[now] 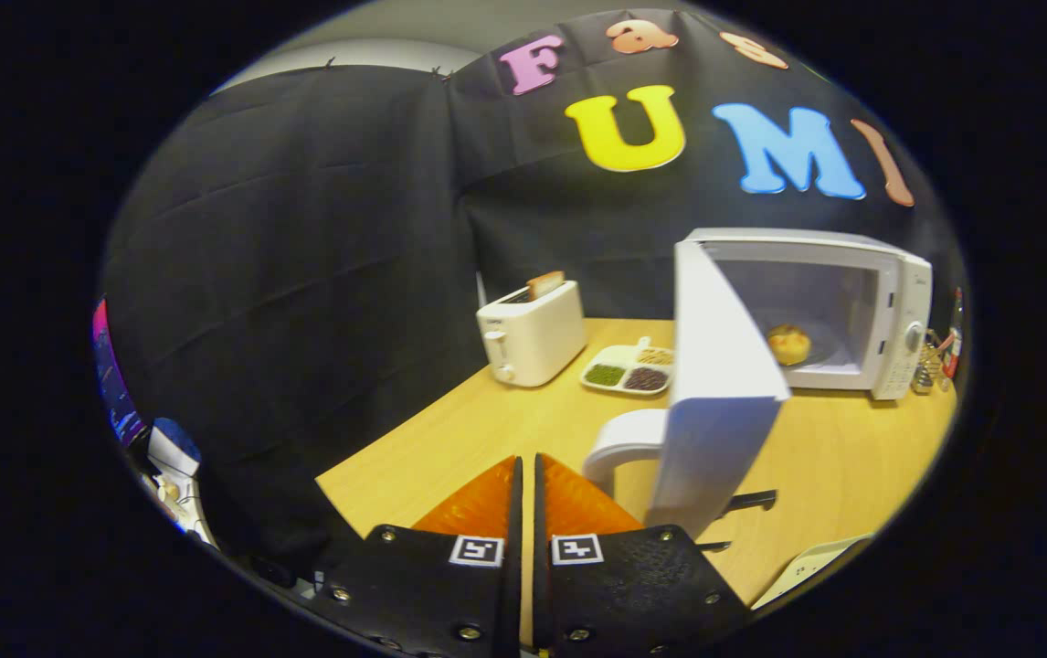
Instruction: Open the microwave, put the food inside, and close the microwave door.
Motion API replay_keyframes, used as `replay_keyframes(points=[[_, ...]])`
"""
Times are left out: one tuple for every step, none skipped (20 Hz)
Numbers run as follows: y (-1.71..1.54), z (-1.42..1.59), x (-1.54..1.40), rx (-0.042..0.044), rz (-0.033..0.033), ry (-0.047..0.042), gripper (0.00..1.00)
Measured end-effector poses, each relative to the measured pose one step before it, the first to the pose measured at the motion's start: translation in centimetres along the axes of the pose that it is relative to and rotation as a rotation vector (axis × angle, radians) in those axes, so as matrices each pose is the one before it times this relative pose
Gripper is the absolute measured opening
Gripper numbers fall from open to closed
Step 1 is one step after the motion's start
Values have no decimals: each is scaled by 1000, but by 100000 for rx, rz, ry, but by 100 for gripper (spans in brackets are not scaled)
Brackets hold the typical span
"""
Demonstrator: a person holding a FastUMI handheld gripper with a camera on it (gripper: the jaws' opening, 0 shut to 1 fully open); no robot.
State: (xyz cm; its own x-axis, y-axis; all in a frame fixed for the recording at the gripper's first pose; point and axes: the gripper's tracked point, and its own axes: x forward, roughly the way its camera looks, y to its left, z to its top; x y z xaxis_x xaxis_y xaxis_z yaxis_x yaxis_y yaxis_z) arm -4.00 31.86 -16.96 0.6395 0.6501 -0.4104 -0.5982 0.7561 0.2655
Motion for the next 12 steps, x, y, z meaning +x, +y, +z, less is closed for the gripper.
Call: replay_keyframes(points=[[-251,-248,862,-496,-142,592,1],[-360,-229,-543,-258,-138,689,1],[-383,-73,-15,387,-30,395,1],[-486,-37,-146,832,-323,94,1],[-484,120,-162,675,-566,105,1],[-414,-112,-294,527,-590,96,1],[-633,80,-125,531,-835,-16,1],[-715,-27,-179,388,-1017,-22,1],[-772,69,-213,154,-1145,-145,1],[-788,61,-241,-48,-1478,-306,1],[-867,58,-183,-202,-1453,-241,1],[-721,158,-50,11,-1346,-270,1]])
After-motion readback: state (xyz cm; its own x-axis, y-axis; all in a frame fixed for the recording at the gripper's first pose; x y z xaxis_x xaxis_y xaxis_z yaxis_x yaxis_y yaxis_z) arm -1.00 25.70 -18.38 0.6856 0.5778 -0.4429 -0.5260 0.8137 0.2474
